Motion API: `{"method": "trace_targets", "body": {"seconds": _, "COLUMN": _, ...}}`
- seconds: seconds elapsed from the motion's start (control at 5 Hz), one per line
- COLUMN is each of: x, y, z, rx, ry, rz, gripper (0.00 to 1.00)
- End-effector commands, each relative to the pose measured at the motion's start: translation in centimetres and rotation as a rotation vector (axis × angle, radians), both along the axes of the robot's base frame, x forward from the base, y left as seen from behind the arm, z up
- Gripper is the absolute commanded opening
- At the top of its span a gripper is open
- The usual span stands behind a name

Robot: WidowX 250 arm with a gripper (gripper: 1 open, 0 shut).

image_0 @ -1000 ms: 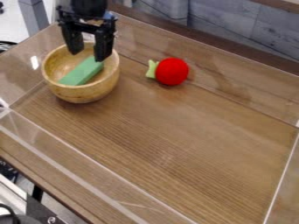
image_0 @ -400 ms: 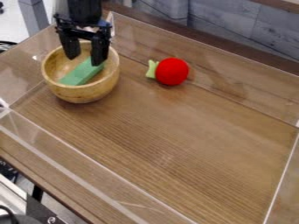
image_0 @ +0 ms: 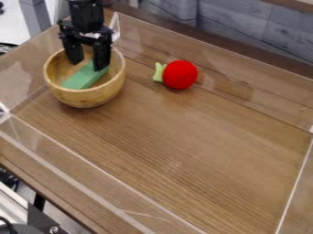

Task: Remove the green stick from the brown bowl and put it on the table

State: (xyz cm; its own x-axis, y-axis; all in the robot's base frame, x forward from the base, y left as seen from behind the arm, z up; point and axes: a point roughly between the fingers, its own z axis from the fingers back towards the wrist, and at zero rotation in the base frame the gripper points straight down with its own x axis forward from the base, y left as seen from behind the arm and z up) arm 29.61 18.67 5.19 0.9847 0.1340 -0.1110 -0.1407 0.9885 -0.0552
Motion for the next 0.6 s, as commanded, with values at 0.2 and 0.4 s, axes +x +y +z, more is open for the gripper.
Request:
{"method": "trace_targets", "body": {"seconds": 0.2, "x": 3.0, "y": -0.6, "z": 1.1, "rx": 0.027, "ry": -0.057, "rz": -0.06, "gripper": 1.0}}
{"method": "trace_targets", "body": {"seconds": 0.4, "x": 3.4, "y": -0.2, "z": 1.1, "rx": 0.022, "ry": -0.057, "rz": -0.054, "gripper": 1.0}}
